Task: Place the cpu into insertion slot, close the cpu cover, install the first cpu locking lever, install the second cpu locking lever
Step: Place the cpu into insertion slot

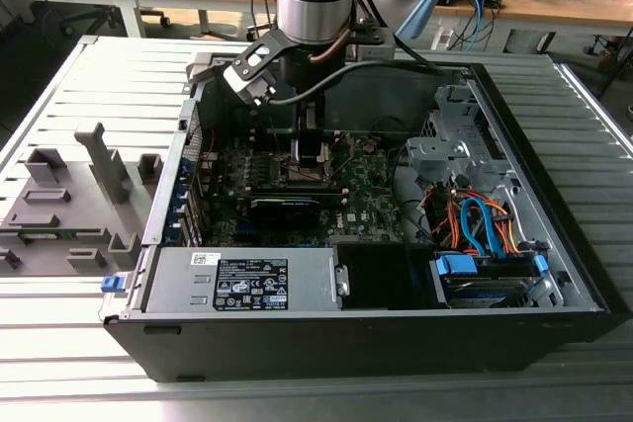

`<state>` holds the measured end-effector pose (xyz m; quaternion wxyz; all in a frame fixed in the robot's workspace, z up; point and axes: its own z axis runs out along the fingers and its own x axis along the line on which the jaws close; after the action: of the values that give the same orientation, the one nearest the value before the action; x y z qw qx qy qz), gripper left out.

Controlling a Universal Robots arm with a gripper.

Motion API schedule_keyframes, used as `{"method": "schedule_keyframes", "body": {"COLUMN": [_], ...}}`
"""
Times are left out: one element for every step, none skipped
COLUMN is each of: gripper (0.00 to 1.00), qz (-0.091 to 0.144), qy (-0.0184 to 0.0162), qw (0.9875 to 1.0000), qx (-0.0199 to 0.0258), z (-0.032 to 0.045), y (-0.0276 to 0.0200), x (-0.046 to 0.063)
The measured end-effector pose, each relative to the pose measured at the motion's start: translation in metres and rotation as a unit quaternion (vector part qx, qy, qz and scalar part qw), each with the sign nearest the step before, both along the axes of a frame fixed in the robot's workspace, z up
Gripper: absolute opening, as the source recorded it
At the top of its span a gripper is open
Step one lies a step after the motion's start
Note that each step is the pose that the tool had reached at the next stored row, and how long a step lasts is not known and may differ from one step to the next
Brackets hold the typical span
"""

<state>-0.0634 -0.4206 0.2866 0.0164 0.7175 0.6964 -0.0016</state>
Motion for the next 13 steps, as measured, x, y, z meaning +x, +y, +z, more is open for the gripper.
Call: {"method": "schedule_keyframes", "body": {"gripper": [0.54, 0.54, 0.54, 0.54, 0.54, 0.54, 0.54, 0.54, 0.54, 0.54, 0.54, 0.54, 0.54], "qz": [0.000, 0.000, 0.000, 0.000, 0.000, 0.000, 0.000, 0.000, 0.000, 0.000, 0.000, 0.000, 0.000], "qy": [0.0000, 0.0000, 0.0000, 0.0000, 0.0000, 0.0000, 0.0000, 0.0000, 0.0000, 0.0000, 0.0000, 0.0000, 0.0000], "qw": [1.0000, 1.0000, 1.0000, 1.0000, 1.0000, 1.0000, 1.0000, 1.0000, 1.0000, 1.0000, 1.0000, 1.0000, 1.0000], "qx": [0.0000, 0.0000, -0.0001, 0.0000, 0.0000, 0.0000, 0.0000, 0.0000, 0.0000, 0.0000, -0.0001, 0.0000, 0.0000], "z": [-0.0002, -0.0004, -0.0006, -0.0036, -0.0068, -0.0069, -0.0071, -0.0074, -0.0075, -0.0118, -0.0153, -0.0154, -0.0154], "y": [0.0001, 0.0002, 0.0003, 0.0003, 0.0003, 0.0003, 0.0003, 0.0003, 0.0003, 0.0004, 0.0006, 0.0006, 0.0006], "x": [0.000, 0.000, 0.000, 0.000, 0.000, 0.000, 0.000, 0.000, 0.000, 0.000, 0.000, 0.000, 0.000]}}
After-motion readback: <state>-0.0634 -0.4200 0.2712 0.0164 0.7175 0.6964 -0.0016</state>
